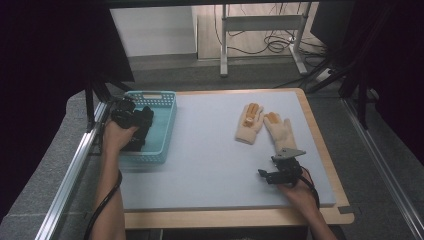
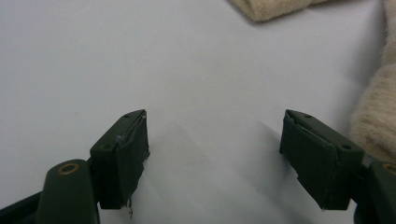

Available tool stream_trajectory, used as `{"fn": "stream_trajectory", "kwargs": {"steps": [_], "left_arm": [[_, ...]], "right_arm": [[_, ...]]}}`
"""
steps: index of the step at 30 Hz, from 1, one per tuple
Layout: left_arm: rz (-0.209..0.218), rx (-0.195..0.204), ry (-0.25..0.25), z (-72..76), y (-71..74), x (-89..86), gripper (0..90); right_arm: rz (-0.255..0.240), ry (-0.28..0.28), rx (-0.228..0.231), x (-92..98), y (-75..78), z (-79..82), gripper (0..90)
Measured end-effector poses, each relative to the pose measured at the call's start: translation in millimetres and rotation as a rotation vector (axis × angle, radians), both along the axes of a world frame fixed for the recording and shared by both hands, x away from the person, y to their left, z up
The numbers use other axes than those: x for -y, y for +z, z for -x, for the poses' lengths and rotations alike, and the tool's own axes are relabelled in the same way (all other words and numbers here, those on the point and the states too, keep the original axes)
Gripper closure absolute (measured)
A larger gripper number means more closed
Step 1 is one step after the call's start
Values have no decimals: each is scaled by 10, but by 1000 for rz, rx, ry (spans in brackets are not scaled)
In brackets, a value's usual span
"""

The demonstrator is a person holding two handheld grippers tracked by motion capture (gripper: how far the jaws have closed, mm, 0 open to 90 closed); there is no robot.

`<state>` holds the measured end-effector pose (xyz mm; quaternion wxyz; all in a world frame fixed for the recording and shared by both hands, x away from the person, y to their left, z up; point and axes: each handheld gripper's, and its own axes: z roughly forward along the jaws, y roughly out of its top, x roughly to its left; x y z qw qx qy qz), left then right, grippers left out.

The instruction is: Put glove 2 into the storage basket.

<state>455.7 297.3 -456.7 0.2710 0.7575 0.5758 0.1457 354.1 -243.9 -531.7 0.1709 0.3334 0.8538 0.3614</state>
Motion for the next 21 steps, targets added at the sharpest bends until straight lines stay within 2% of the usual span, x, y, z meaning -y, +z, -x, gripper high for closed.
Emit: {"fn": "stream_trajectory", "kwargs": {"steps": [2, 4, 6, 8, 14, 21], "left_arm": [[29, 28, -19, 55, 18, 49, 20], [27, 45, -36, 90, 32, 99, 15], [-2, 57, -52, 123, 63, 175, 2], [-13, 69, -69, 149, 98, 236, 0], [23, 126, -145, 262, 223, 457, 0], [29, 174, -217, 370, 275, 729, 0]], "right_arm": [[0, 0, 0, 0, 0, 0, 234], [0, 0, 0, 0, 0, 0, 234], [0, 0, 0, 0, 0, 0, 234], [0, 0, 0, 0, 0, 0, 233], [1, 0, -1, 0, 0, 0, 233], [1, -1, -1, 0, 0, 1, 234]]}}
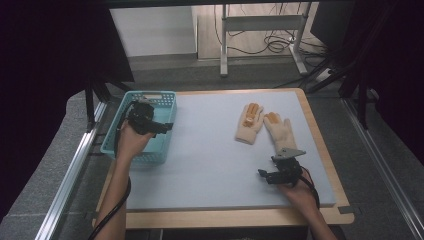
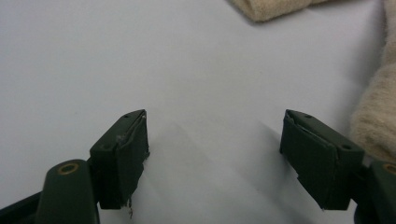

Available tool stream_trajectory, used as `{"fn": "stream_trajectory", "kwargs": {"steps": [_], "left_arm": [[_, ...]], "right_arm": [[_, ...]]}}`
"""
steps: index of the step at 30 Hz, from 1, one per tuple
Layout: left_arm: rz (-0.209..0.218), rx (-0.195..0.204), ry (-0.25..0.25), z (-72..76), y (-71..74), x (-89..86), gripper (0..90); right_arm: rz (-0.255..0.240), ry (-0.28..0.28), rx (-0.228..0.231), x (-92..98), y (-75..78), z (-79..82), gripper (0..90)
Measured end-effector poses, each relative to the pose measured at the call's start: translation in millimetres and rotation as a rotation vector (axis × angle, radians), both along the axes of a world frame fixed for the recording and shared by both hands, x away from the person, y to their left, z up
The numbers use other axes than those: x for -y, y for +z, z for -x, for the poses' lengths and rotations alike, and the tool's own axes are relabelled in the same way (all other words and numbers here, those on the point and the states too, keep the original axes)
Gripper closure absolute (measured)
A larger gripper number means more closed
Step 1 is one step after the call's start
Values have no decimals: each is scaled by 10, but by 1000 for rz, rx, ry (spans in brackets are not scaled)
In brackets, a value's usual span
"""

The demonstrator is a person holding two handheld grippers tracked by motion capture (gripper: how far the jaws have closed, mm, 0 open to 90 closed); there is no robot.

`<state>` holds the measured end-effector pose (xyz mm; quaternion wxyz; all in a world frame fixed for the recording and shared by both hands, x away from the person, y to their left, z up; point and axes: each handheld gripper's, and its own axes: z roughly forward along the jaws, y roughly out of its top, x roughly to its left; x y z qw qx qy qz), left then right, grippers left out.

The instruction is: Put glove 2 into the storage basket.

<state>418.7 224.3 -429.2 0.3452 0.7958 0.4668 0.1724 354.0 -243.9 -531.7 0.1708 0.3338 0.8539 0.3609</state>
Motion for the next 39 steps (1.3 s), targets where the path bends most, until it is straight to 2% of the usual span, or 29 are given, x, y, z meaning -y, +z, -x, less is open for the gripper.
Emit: {"fn": "stream_trajectory", "kwargs": {"steps": [5, 8, 15, 21, 29, 35, 39], "left_arm": [[23, 29, -49, 90, 26, 194, 0], [23, 47, -81, 157, 26, 324, 0], [44, 74, -164, 341, -40, 599, 0], [69, 93, -213, 506, -249, 839, 0], [46, 106, -260, 683, -548, 1086, 0], [38, 108, -267, 806, -725, 1148, 0], [7, 93, -243, 880, -879, 1124, 0]], "right_arm": [[0, 0, -1, 0, 0, 1, 233], [0, 0, -1, 0, 0, 0, 233], [0, -1, 0, -1, 0, 1, 233], [0, -1, -1, -1, 0, 2, 232], [2, 1, 1, 0, -1, 0, 232], [-1, -1, 0, -1, -1, 1, 232], [-2, 0, -1, 0, -1, -1, 232]]}}
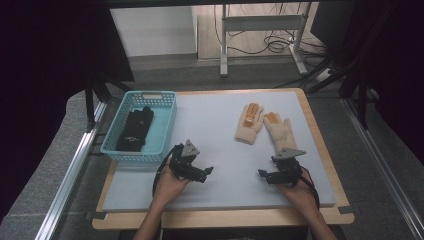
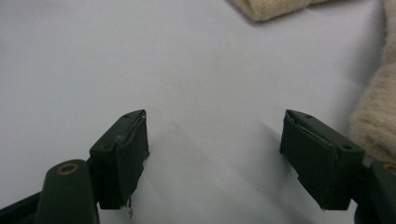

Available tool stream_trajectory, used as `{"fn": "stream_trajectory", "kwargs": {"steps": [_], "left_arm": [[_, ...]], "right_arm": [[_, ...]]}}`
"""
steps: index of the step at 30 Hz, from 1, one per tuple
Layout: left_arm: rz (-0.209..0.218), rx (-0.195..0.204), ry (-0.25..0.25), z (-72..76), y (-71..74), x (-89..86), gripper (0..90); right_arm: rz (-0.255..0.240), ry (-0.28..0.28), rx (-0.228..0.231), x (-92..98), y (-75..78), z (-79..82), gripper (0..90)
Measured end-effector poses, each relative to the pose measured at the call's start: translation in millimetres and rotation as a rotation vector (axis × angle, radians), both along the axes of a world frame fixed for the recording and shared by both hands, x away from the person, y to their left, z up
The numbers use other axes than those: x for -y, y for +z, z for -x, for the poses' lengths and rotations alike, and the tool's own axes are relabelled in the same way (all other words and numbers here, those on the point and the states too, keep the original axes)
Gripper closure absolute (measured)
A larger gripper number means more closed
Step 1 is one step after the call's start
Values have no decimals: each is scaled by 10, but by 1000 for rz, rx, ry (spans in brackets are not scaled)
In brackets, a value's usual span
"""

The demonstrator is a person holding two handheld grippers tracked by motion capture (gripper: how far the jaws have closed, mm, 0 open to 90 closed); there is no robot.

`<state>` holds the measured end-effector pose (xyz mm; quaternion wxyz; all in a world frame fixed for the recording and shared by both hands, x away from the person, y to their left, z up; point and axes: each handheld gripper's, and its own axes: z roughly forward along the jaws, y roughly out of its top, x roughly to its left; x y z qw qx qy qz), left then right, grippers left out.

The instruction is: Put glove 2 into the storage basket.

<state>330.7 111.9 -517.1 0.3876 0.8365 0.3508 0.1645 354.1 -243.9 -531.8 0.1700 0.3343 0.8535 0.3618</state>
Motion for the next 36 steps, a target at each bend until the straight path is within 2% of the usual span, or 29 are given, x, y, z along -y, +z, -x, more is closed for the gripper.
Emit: {"fn": "stream_trajectory", "kwargs": {"steps": [3, 7, 9, 14, 21, 23, 25, 29, 31, 33, 34, 36], "left_arm": [[-1, -25, 16, 34, -99, -43, 0], [-49, -36, 46, 63, -175, -96, 0], [-46, -48, 53, 69, -209, -122, 0], [-70, -70, 75, 72, -302, -155, 0], [-42, -110, 79, 38, -314, -180, 0], [-41, -110, 79, 37, -316, -181, 0], [-41, -111, 79, 37, -316, -181, 0], [-41, -111, 78, 35, -317, -182, 0], [-41, -112, 79, 35, -317, -182, 0], [-41, -112, 79, 35, -318, -182, 0], [-41, -112, 79, 35, -318, -182, 0], [-41, -112, 79, 35, -318, -182, 0]], "right_arm": [[1, 1, 0, 1, 0, -2, 232], [0, 1, -1, 2, 1, -2, 232], [0, 1, -1, 2, 1, -3, 232], [-3, 0, -4, 4, 3, -3, 232], [-5, -11, -2, 10, 7, -6, 232], [-15, -33, -6, 23, 12, -12, 233], [-47, -48, -28, 62, 20, -32, 233], [-44, -89, -21, 181, 91, -73, 241], [-85, -116, -18, 294, 172, -115, 281], [-109, -141, -15, 379, 235, -152, 362], [-114, -158, -10, 429, 275, -181, 407], [-93, -182, 2, 494, 334, -234, 543]]}}
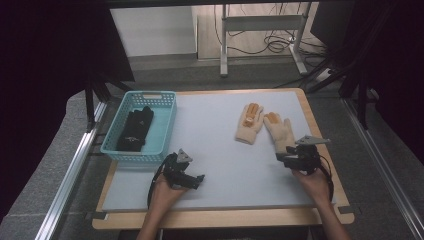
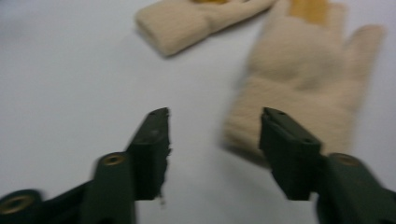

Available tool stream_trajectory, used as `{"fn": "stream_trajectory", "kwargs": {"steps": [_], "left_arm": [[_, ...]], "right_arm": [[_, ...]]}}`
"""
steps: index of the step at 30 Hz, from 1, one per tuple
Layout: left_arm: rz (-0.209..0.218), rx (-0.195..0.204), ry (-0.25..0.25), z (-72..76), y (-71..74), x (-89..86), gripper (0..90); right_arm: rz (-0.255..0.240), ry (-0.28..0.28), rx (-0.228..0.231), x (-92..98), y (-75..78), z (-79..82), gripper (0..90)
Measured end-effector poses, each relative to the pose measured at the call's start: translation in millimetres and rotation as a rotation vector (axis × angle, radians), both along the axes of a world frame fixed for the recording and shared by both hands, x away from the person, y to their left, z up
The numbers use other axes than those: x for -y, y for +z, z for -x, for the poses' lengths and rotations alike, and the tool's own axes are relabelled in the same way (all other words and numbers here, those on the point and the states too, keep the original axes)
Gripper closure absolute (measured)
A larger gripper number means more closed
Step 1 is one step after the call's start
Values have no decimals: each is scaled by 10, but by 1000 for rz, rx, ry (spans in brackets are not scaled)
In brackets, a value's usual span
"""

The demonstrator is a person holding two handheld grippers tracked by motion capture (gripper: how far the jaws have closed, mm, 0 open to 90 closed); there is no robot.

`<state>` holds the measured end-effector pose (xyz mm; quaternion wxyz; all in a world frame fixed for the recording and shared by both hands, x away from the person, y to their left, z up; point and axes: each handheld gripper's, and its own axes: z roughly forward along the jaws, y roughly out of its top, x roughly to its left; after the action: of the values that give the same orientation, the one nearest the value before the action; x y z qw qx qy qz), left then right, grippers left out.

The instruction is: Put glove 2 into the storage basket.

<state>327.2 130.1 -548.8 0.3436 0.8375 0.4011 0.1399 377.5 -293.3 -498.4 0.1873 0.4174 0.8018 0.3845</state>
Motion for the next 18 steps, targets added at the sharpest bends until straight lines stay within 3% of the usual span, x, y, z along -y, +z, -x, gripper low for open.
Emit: {"fn": "stream_trajectory", "kwargs": {"steps": [3, 7, 13, 18], "left_arm": [[0, 0, 0, 0, 0, 0, 0], [1, 0, 0, 0, 0, 0, 0], [1, 0, 1, -1, -1, 0, 0], [2, 0, 1, -1, -1, 0, 0]], "right_arm": [[31, -41, 10, 95, 71, -114, 734], [42, -105, 7, 241, 101, -310, 884], [65, -172, -38, 419, -47, -557, 886], [59, -148, -56, 417, -179, -560, 886]]}}
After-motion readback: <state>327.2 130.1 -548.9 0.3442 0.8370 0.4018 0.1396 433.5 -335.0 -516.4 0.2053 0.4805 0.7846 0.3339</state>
